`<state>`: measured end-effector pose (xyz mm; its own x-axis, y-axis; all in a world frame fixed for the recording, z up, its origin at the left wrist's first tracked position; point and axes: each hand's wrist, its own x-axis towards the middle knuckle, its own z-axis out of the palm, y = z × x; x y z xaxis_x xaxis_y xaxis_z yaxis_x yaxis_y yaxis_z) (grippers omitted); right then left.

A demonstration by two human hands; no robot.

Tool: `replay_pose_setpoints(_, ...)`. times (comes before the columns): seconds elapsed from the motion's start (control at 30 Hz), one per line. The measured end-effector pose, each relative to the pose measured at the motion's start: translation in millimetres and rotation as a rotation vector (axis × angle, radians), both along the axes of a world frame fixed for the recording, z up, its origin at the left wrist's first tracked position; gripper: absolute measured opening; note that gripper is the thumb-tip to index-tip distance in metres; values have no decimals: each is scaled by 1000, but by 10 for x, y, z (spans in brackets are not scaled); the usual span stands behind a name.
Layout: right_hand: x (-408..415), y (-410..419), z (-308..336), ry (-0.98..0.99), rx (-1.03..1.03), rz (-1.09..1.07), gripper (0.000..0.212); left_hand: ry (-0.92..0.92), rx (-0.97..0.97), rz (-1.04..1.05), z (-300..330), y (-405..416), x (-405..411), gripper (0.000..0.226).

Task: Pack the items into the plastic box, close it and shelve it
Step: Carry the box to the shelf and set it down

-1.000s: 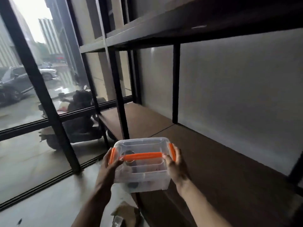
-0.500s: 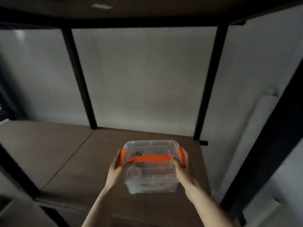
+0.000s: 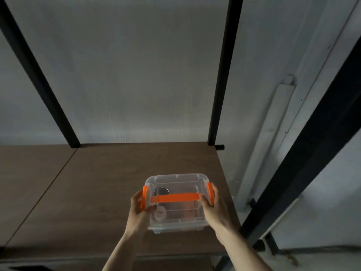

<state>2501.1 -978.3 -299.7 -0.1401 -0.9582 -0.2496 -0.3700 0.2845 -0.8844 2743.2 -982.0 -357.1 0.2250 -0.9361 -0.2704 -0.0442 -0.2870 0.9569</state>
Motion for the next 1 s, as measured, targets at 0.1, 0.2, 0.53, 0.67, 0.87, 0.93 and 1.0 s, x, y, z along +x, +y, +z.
replay_pose_setpoints(0.1, -2, -36, -156, 14, 35, -3, 68, 0, 30, 32, 62, 76, -106, 68)
replay_pose_setpoints(0.2, -6, -58, -294, 30, 65, -15, 68, 35, 62, 60, 88, 138, -201, 59)
replay_pose_setpoints(0.53, -59, -60, -546, 48, 125, 3, 69, -62, 92, -17, -218, 139, -165, 60)
replay_pose_setpoints(0.67, -55, -25, -591, 71, 107, 19, 73, -57, 95, -7, -227, 198, -192, 63)
replay_pose_setpoints(0.87, -38, 124, -532, 424, 4, 34, 77, -187, 141, -2, -110, 287, -156, 64)
replay_pose_setpoints(0.93, -37, 213, -415, 582, -55, 60, 75, -306, 97, -40, -46, 359, -101, 65)
replay_pose_setpoints(1.0, -43, 293, -312, 702, -140, 101, 71, -451, 47, -111, 91, 442, -50, 64)
